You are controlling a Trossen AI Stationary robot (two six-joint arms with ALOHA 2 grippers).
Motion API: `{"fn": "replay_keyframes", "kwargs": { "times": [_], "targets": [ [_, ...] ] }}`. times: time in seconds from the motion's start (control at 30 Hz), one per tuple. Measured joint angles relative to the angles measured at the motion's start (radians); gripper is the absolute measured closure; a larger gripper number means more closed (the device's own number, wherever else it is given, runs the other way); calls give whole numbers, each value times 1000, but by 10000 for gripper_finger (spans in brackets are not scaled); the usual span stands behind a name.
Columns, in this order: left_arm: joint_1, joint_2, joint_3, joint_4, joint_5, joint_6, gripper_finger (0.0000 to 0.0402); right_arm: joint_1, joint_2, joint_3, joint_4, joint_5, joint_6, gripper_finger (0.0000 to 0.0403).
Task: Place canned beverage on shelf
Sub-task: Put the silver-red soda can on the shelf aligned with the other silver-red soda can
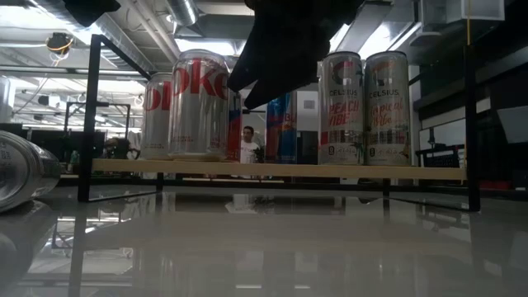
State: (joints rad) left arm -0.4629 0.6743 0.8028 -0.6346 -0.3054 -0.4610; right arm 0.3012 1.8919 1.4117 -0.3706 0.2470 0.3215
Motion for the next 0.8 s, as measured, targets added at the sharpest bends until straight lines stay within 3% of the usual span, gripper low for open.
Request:
{"fn": "replay_keyframes", "kwargs": {
  "times": [0.4, 0.8],
  "targets": [
    [0, 0, 0, 0, 0, 0, 66, 0, 4, 0, 38, 13, -1, 198],
    [0, 0, 0, 0, 0, 0, 66, -14, 73, 2, 145, 57, -20, 244]
  ]
}}
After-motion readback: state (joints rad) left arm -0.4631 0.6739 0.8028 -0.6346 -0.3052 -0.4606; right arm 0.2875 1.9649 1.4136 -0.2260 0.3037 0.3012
